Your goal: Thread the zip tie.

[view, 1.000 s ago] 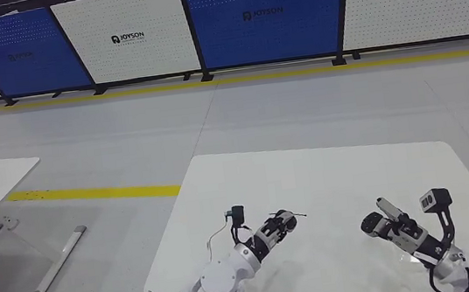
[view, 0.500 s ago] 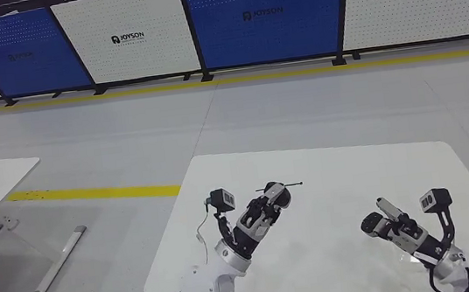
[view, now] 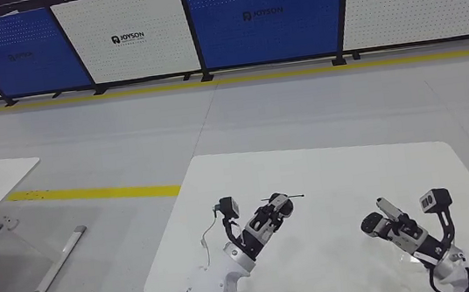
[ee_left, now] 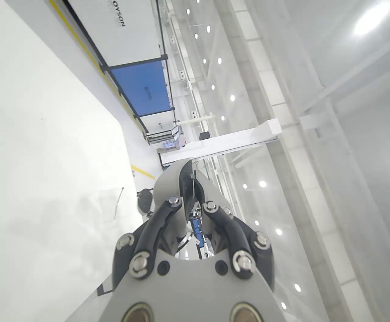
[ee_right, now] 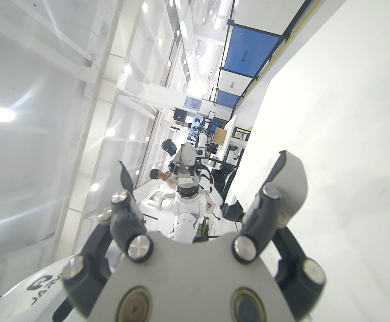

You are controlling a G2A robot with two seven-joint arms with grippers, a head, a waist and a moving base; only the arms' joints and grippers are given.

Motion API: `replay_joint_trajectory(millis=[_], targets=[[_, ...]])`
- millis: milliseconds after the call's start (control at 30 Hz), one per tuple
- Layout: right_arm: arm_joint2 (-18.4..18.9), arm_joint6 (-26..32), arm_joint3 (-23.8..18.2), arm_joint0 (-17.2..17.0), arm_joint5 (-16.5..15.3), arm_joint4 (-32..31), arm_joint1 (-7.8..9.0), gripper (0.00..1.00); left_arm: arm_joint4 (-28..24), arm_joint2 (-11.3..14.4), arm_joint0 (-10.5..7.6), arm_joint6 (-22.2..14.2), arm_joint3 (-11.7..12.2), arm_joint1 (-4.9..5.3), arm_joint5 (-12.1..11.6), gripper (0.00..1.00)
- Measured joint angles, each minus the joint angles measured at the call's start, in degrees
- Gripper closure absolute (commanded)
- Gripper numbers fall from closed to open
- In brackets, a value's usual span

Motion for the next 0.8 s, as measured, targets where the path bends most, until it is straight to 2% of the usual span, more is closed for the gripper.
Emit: replay_joint_trajectory(millis=[100, 433, 533, 633, 800], targets=[[0.00, 0.00, 0.00, 0.00, 0.00, 0.00, 0.00, 0.00, -0.50, 0.46, -0.61, -0.80, 1.27, -0.09, 0.10, 1.00], [0.00, 0.01, -0.01, 0.00, 0.00, -0.01, 0.00, 0.00, -0.49, 0.42, -0.59, -0.76, 1.22, -0.08, 0.06, 1.00], [0.58, 1.16, -1.49, 0.18, 0.02, -2.64, 0.15, 0.00, -0.49, 0.42, -0.59, -0.76, 1.22, -0.08, 0.06, 1.00], [4.10, 3.00, -4.05, -0.59, 1.29, -8.16, 0.92, 0.00, -0.49, 0.42, -0.59, -0.76, 1.22, -0.08, 0.06, 1.00], [12.43, 7.13, -9.53, -3.28, 9.46, -15.65, 2.50, 0.00, -0.49, 0.42, -0.59, -0.76, 1.22, -0.08, 0.06, 1.00]])
